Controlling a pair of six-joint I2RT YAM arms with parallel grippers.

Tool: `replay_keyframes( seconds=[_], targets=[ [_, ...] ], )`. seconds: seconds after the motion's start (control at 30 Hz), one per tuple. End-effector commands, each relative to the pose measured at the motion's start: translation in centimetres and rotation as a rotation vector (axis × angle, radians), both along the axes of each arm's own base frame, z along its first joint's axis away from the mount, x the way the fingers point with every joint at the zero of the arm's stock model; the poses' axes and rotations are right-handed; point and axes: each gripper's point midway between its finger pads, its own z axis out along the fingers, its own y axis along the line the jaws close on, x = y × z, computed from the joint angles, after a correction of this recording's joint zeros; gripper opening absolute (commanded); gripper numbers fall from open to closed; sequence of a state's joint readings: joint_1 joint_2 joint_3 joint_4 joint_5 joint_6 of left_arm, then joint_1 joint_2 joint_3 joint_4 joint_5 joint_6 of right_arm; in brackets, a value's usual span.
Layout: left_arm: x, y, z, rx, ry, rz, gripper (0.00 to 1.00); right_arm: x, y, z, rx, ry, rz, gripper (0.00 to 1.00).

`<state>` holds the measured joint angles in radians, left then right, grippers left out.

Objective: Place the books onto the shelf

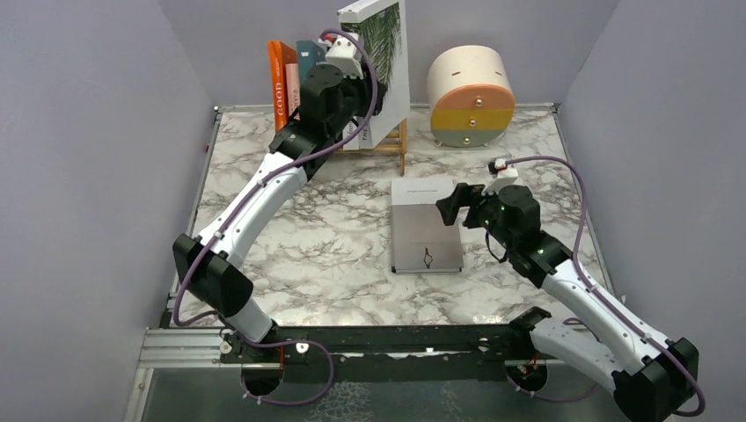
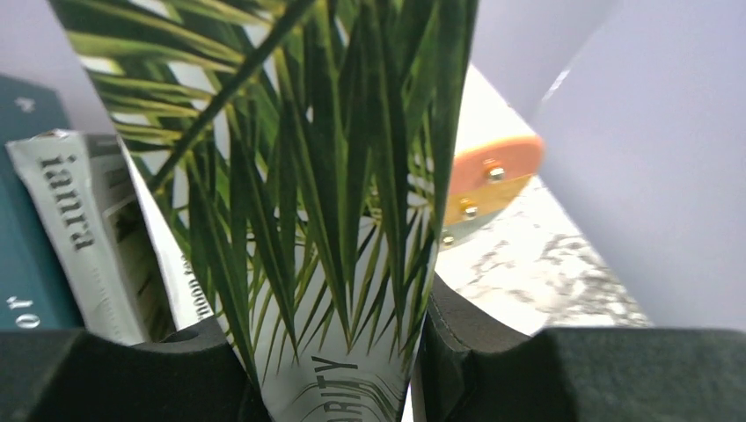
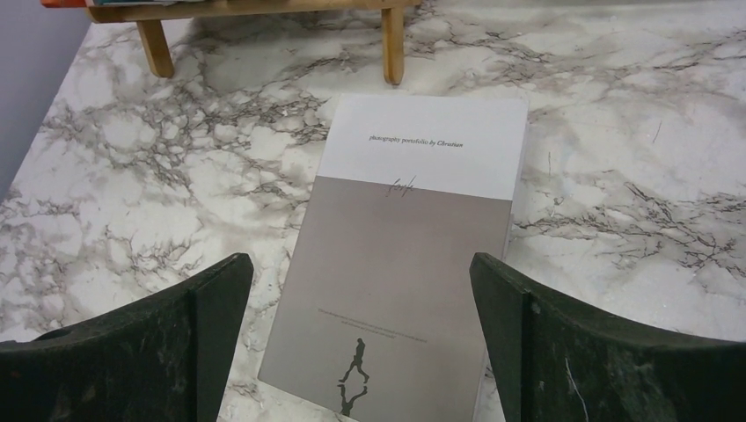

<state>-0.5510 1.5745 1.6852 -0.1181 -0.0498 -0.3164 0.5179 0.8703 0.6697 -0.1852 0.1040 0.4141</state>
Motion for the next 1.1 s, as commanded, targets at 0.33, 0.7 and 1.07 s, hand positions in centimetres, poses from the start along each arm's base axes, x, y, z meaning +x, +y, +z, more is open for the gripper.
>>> replay_keyframes(
  seconds=[0.33,0.7,1.07],
  targets=[
    [5.0,1.3,-4.5,0.163,0.033,0.307,0.0,-0.1,0.4,-0.8,-0.002,0.009,0.021,0.93],
    [7.3,2.8,-7.5,0.323,0.094,0.497,0.0,-0.2,0.4,-1.0,-0.004,0.01,0.023,0.93],
    [8.4,3.2,-8.5,0.408,0.118,0.554,0.0,0.1,0.8,-0.9,-0.005,0.01,0.035,0.93]
  ],
)
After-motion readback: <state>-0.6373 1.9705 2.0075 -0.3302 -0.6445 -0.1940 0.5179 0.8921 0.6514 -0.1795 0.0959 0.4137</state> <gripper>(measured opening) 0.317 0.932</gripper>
